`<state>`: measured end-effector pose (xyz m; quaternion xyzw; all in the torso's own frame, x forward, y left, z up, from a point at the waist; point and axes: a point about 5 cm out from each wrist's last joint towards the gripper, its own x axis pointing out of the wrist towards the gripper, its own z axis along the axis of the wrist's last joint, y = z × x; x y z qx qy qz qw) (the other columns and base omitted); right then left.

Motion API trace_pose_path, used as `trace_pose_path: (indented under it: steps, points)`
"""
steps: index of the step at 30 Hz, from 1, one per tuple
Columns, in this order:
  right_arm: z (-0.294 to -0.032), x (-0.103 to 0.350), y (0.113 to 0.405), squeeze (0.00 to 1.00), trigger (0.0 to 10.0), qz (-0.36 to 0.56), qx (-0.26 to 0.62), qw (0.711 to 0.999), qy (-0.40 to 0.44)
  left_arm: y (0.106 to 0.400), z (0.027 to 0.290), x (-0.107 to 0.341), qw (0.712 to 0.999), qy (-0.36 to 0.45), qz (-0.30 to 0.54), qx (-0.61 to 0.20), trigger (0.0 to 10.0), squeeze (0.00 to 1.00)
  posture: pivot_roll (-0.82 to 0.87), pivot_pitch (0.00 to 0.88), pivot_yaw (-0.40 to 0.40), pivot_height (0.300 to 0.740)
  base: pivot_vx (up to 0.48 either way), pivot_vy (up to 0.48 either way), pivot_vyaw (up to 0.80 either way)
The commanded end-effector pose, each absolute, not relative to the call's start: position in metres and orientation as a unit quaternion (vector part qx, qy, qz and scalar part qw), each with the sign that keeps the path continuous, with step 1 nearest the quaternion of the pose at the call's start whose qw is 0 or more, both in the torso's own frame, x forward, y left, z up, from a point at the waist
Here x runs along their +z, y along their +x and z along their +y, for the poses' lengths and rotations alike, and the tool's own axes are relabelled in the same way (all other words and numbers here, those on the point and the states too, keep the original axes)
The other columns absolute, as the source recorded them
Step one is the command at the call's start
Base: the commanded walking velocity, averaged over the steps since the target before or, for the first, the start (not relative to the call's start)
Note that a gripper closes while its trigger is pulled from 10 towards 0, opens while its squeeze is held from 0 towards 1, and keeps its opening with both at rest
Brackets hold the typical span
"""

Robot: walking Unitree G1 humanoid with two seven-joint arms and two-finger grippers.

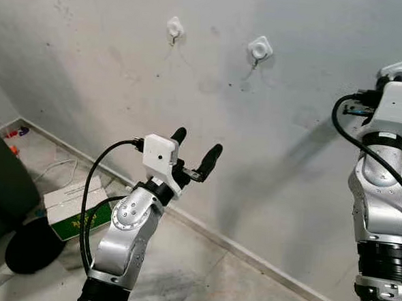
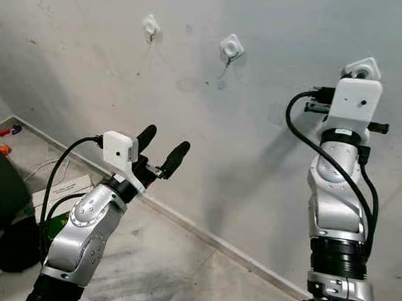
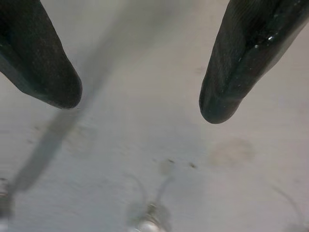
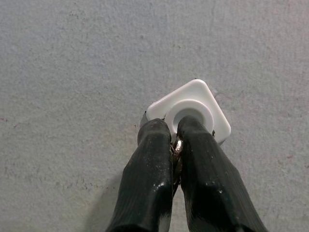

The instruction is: Hang keys on a hook

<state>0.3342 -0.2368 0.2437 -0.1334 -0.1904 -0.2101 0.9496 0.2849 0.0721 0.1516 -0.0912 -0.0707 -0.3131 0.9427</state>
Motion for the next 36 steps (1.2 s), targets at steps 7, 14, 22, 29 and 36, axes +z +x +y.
trace_pose_path:
  steps: [7, 14, 22, 29, 36]
  points:
    - [-0.247, 0.274, 0.331, 0.0, 10.0, -0.248, -0.249, 0.928, -0.122, 0.27, 0.053, 0.151, 0.9, -0.108, -0.04, -0.421, 10.0, 0.0, -0.05, 0.0, 0.113, 0.74, 0.0, 0.0, 0.0]
    - [-0.248, 0.278, 0.33, 0.26, 10.0, -0.26, -0.247, 0.923, -0.144, 0.27, 0.055, 0.15, 0.899, -0.105, -0.036, -0.423, 10.0, 0.0, -0.06, 0.0, 0.114, 0.74, 0.0, 0.0, 0.0]
    - [-0.244, 0.272, 0.328, 1.0, 10.0, -0.254, -0.232, 0.928, -0.144, 0.269, 0.056, 0.148, 0.9, -0.106, -0.03, -0.422, 10.0, 0.0, -0.06, 0.0, 0.112, 0.74, 0.0, 0.0, 0.0]
    - [-0.24, 0.273, 0.328, 1.0, 10.0, -0.262, -0.224, 0.927, -0.15, 0.269, 0.056, 0.148, 0.9, -0.106, -0.029, -0.422, 10.0, 0.0, -0.06, 0.0, 0.115, 0.74, 0.0, 0.0, 0.0]
    - [-0.24, 0.272, 0.328, 1.0, 10.0, -0.261, -0.223, 0.927, -0.15, 0.269, 0.056, 0.148, 0.901, -0.106, -0.029, -0.42, 10.0, 0.0, -0.06, 0.0, 0.114, 0.74, 0.0, 0.0, 0.0]
